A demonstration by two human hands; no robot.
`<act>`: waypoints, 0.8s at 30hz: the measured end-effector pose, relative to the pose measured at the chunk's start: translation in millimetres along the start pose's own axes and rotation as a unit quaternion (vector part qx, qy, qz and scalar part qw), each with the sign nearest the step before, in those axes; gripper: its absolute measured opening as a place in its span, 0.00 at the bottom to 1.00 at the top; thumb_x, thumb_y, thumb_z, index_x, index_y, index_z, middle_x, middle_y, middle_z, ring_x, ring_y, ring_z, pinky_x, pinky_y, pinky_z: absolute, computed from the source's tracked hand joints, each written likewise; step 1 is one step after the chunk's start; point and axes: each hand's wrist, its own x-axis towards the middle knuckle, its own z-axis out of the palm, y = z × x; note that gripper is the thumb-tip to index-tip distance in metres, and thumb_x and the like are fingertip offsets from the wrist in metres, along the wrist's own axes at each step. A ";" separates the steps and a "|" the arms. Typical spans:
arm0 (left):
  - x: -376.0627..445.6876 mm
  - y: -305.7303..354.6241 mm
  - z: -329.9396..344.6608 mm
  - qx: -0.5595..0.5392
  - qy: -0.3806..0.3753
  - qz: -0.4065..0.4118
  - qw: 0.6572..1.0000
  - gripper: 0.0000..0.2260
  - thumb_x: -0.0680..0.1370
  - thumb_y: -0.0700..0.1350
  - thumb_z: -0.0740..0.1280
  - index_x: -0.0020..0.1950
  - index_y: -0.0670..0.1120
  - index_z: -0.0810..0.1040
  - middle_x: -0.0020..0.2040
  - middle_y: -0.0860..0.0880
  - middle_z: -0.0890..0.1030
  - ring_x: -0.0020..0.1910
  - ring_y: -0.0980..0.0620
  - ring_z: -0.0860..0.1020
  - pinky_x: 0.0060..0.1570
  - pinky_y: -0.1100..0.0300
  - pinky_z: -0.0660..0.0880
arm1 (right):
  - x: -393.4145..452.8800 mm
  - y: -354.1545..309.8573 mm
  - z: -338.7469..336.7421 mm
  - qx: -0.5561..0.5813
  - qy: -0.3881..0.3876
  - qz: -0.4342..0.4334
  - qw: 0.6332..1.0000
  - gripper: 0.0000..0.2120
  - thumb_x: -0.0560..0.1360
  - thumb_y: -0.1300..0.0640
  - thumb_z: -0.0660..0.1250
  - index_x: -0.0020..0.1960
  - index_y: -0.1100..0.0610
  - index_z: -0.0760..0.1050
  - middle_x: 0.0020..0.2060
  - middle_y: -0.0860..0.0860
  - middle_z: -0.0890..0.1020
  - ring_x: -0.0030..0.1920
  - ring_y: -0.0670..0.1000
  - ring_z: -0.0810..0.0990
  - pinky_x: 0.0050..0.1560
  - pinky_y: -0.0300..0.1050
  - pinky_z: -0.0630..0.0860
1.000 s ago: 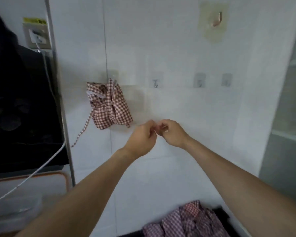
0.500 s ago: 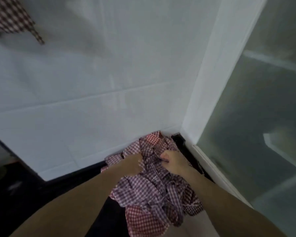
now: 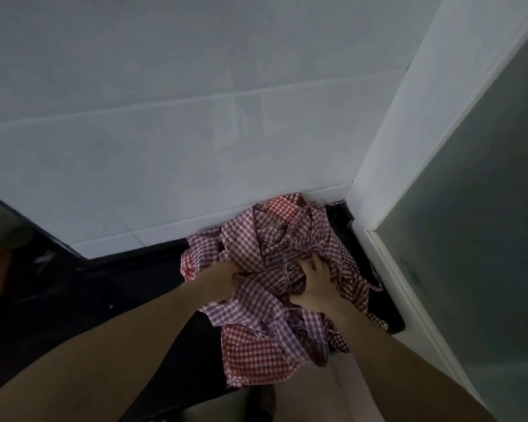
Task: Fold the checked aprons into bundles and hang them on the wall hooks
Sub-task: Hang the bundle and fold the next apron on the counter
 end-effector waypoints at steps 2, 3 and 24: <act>-2.4 -12.5 -12.5 -0.048 0.076 -0.024 0.996 0.13 0.84 0.48 0.56 0.57 0.45 0.78 0.53 0.44 0.81 0.49 0.47 0.78 0.54 0.56 0.74 | 4.1 8.8 -7.7 0.030 0.017 -0.023 0.999 0.48 0.69 0.36 0.73 0.80 0.45 0.51 0.80 0.49 0.43 0.80 0.57 0.45 0.79 0.61 0.47; -2.8 -19.1 -20.0 -0.064 0.121 -0.045 0.990 0.13 0.84 0.48 0.56 0.51 0.45 0.78 0.49 0.44 0.81 0.47 0.46 0.79 0.51 0.53 0.76 | 5.7 13.0 -12.2 0.052 0.028 -0.037 0.998 0.45 0.71 0.38 0.73 0.80 0.46 0.55 0.80 0.49 0.47 0.80 0.56 0.48 0.79 0.59 0.48; -84.7 80.9 -249.2 -0.066 0.143 0.255 0.954 0.13 0.75 0.54 0.73 0.51 0.45 0.83 0.45 0.53 0.81 0.44 0.57 0.79 0.49 0.60 0.74 | -110.1 -140.2 -165.3 0.247 0.147 -0.073 0.955 0.19 0.80 0.44 0.65 0.54 0.61 0.82 0.51 0.53 0.85 0.51 0.54 0.83 0.59 0.48 0.79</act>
